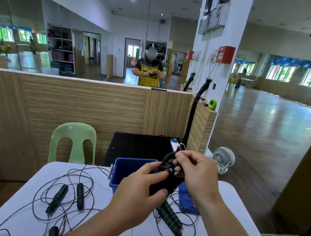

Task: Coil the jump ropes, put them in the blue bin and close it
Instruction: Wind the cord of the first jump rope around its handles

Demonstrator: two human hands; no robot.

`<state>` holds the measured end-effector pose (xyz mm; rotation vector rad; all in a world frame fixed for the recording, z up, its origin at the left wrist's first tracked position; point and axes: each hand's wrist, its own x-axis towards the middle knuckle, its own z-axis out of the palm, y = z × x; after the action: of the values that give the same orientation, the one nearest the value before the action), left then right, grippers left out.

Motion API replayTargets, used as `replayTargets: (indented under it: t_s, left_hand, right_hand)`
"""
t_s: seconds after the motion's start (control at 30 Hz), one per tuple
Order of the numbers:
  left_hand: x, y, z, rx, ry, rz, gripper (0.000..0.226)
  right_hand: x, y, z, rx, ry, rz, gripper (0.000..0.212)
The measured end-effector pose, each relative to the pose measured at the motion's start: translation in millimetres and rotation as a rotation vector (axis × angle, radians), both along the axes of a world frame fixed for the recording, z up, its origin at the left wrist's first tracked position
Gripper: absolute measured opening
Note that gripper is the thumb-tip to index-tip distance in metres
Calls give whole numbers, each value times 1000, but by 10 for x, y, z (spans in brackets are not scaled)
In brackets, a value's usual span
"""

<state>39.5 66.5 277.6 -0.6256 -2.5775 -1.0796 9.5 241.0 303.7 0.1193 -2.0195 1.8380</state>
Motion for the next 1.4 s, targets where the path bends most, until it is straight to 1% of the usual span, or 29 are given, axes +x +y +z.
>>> replayTargets:
  t_s: [0.1,0.27,0.4,0.47,0.53,0.6,0.7,0.77,0.83,0.97,1.13,1.2,1.3,1.4]
  left_hand:
    - [19,21,-35,62,-47,24,45]
    - [59,59,-96,118,-69,48,43]
    - [91,75,-75,109,-90,44,39]
    - [91,88,-74,82,-88,50,40]
    - [95,95,-81,69,-91,60,41]
    - [95,95,-90,63,-90,71,41]
    - [71,73,-114,59,-98,97,41]
    - [64,71,-130,43,-97,118,40]
    - [74,85,-136,18,-79,138,40]
    - [118,135,-151,-55,-30,164,35]
    - [102,148,-228,-124,18,209,31]
    - [94,157,-262,-133,24,210,33]
    - [92,198,-321,-160,16,217,35]
    - [93,220,-392,-169,7,225,40]
  right_hand:
    - [18,-12,-46,67,5,21,16]
    - [47,74,-141,327,47,-83,17]
    - [114,57,-158,318,63,-108,19]
    - [121,52,-200,323,71,-148,14]
    - [141,66,-248,367,91,-176,13]
    - [163,111,-290,514,165,-178,13]
    - [213,156,-335,786,256,-108,8]
    - [264,123,-349,884,219,-53,17]
    - [321,54,-343,901,156,-35,21]
    - [357,-34,-322,761,48,-82,16]
    - [370,-113,-304,744,-55,-102,19]
    - [365,-137,-288,772,-91,-127,19]
    - [342,-206,-267,890,-209,-136,15]
    - [313,-265,-269,897,-296,-122,11]
